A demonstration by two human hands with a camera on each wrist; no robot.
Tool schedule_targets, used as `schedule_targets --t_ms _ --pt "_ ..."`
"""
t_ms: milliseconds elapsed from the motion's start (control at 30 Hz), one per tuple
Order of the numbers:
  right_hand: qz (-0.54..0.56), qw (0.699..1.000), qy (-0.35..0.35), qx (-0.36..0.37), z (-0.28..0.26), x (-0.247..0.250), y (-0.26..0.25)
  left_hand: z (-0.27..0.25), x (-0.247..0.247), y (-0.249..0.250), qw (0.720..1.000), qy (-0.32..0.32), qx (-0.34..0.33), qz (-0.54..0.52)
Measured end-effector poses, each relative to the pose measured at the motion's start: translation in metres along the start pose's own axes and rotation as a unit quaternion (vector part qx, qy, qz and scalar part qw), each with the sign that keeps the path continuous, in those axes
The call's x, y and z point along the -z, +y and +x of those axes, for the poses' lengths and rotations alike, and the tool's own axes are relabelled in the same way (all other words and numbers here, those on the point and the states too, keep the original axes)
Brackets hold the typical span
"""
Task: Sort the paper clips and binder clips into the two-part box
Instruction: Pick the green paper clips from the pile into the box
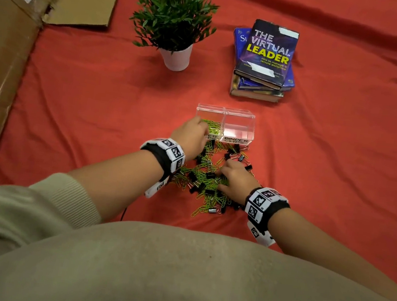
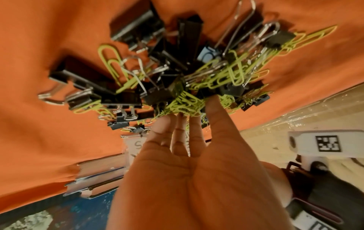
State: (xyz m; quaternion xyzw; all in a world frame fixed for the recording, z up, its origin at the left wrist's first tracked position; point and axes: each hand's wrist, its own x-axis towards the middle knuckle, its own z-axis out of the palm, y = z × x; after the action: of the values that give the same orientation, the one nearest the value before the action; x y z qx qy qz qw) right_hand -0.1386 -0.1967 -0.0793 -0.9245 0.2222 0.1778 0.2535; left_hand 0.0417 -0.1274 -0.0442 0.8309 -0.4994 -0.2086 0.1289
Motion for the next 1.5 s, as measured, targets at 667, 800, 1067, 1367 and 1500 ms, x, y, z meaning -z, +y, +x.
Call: schedule_targets --t_ms 667,800,1067,1367,1500 --pt "0.026 0.997 0.066 -0.021 0.016 0.012 0.008 -0.051 -0.058 -0.006 0.994 -0.098 0.013 0.056" --pt "-0.042 0.998 0.038 0.018 0.021 0.003 -0.001 -0.049 -0.056 -0.004 0.992 -0.104 0.005 0.074" --pt "-0.096 0.994 0.049 0.013 0.019 -0.011 0.000 -0.047 -0.056 -0.004 0.989 -0.112 -0.009 0.093" --pt "0.099 0.991 -0.008 -0.089 0.031 0.029 -0.004 -0.038 -0.045 -0.014 0.993 -0.116 0.021 0.014" --pt "0.181 0.979 0.018 -0.091 0.042 0.061 -0.009 -0.039 -0.039 -0.020 0.994 -0.092 0.035 -0.041"
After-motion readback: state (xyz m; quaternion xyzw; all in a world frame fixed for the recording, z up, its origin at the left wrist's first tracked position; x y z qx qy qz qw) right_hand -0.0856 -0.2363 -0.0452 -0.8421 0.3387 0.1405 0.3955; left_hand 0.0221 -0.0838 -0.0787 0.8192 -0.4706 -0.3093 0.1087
